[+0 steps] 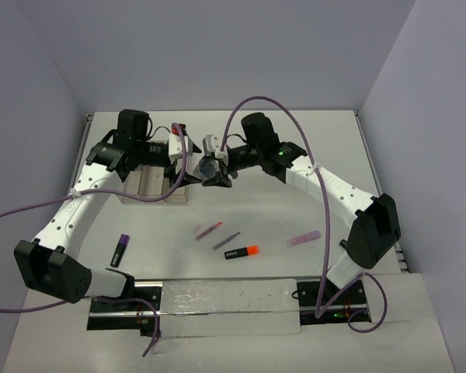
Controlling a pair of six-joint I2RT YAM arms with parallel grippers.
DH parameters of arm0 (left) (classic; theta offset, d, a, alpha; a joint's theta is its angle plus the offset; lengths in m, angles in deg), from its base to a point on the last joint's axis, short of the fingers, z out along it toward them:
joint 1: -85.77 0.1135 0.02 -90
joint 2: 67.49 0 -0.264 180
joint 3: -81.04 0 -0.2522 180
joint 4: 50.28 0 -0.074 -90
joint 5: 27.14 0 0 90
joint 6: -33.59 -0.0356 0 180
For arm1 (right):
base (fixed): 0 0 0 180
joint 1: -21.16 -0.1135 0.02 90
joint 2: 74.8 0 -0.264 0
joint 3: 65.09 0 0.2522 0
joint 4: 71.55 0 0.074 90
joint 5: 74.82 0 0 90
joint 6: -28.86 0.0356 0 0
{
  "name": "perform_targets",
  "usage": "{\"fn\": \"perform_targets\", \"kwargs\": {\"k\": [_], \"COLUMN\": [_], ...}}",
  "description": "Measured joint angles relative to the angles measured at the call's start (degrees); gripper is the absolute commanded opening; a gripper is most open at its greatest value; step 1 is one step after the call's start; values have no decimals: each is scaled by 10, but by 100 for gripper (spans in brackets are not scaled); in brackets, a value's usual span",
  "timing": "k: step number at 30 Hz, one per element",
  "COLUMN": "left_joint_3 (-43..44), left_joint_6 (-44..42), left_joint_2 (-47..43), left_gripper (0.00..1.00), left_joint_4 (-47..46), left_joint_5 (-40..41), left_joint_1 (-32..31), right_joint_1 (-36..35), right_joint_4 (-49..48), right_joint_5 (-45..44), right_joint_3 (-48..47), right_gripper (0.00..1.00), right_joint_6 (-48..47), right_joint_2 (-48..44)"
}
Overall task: Sort the stationery into containers
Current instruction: Place the stationery in the storage box.
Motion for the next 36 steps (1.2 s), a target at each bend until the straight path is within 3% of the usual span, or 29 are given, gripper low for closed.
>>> {"fn": "perform_targets", "kwargs": {"k": [9,13,15,17,20,28,36], "left_joint_3": [-2,-7,-9,-11,-11,-11,-12], "left_joint_6": [9,14,21,31,63,247,561], "left_joint_2": [1,1,1,0,0,1,11], "left_gripper": [73,62,64,82,92,96,93], "left_joint_4": [-2,-5,-7,-13,-30,-99,-215], "left_joint_5": [4,6,10,15,24,-2,-47], "left_joint_1": [-4,-6,-8,-11,-13,5,46], "right_joint_1": [-3,-3,-3,-2,-3,-10,-10], "right_joint_4": [4,8,16,19,18,17,-1], "right_joint_5": [-19,-28,-37,-45,-49,-59,-77], "right_joint_3": [-1,-5,-8,-11,-11,-11,-11], "right_gripper": [6,4,4,4,4,3,2], "right_joint_6": [-5,2,8,14,18,15,26], "right_joint_2": [0,0,0,0,0,0,0]}}
